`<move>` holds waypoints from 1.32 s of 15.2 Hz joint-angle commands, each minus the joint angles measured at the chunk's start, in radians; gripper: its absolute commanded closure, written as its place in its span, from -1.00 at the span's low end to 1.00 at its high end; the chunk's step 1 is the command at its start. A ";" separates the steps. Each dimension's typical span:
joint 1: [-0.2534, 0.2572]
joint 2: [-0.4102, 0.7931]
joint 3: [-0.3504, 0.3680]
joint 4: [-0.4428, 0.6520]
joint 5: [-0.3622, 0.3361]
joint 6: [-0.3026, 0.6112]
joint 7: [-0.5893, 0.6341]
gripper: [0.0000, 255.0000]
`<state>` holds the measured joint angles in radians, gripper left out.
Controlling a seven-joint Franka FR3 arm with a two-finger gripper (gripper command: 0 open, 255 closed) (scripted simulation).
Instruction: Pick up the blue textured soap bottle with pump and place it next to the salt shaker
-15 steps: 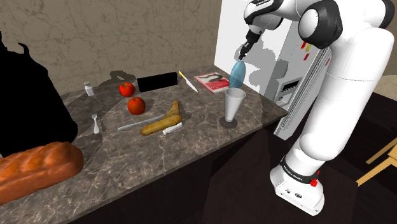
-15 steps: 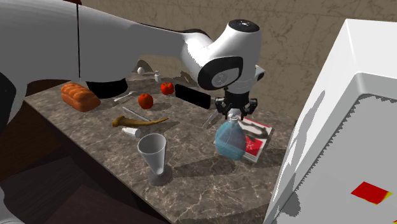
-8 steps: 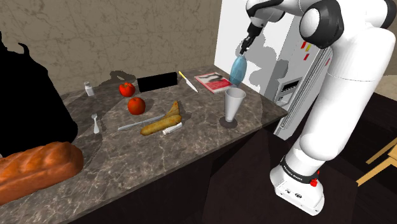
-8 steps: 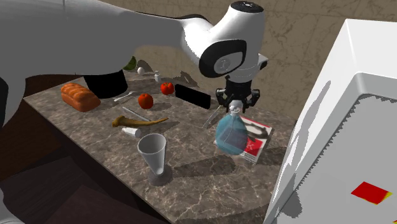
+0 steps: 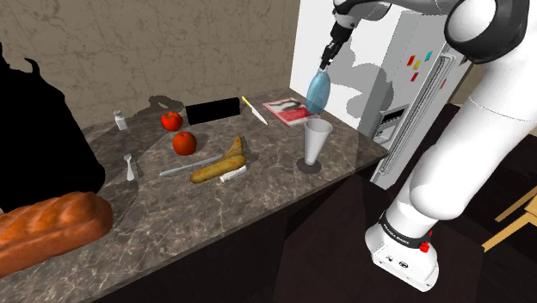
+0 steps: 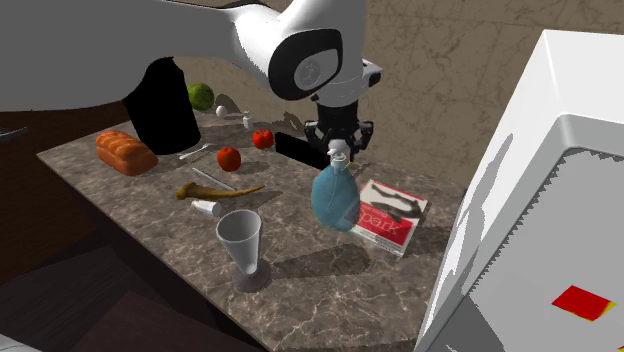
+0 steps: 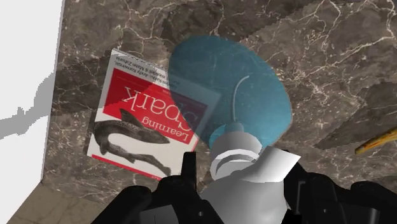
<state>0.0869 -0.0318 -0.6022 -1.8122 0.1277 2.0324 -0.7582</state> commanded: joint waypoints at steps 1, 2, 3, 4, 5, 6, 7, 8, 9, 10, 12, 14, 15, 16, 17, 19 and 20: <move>0.023 -0.062 0.029 -0.042 -0.052 -0.002 0.068 1.00; 0.031 -0.090 0.046 -0.060 -0.074 -0.005 0.101 1.00; 0.038 -0.117 0.063 -0.077 -0.095 -0.010 0.132 1.00; 0.045 -0.143 0.081 -0.092 -0.113 -0.016 0.163 1.00; 0.050 -0.167 0.101 -0.106 -0.130 -0.022 0.194 1.00; 0.055 -0.189 0.120 -0.118 -0.145 -0.029 0.223 1.00; 0.060 -0.211 0.140 -0.130 -0.158 -0.037 0.252 1.00; 0.064 -0.230 0.160 -0.140 -0.170 -0.045 0.280 1.00; 0.069 -0.249 0.180 -0.149 -0.180 -0.054 0.308 1.00; 0.074 -0.266 0.200 -0.156 -0.189 -0.063 0.335 1.00; 0.083 -0.298 0.239 -0.168 -0.203 -0.083 0.388 1.00; 0.094 -0.324 0.278 -0.175 -0.213 -0.103 0.440 1.00; 0.099 -0.335 0.297 -0.176 -0.217 -0.114 0.465 1.00; 0.104 -0.345 0.317 -0.177 -0.220 -0.125 0.490 1.00; 0.109 -0.355 0.336 -0.176 -0.222 -0.136 0.514 1.00; 0.121 -0.369 0.374 -0.171 -0.224 -0.158 0.562 1.00; 0.127 -0.375 0.393 -0.167 -0.225 -0.170 0.586 1.00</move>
<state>0.2073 -0.3915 -0.2352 -1.9779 -0.0939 1.8782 -0.2054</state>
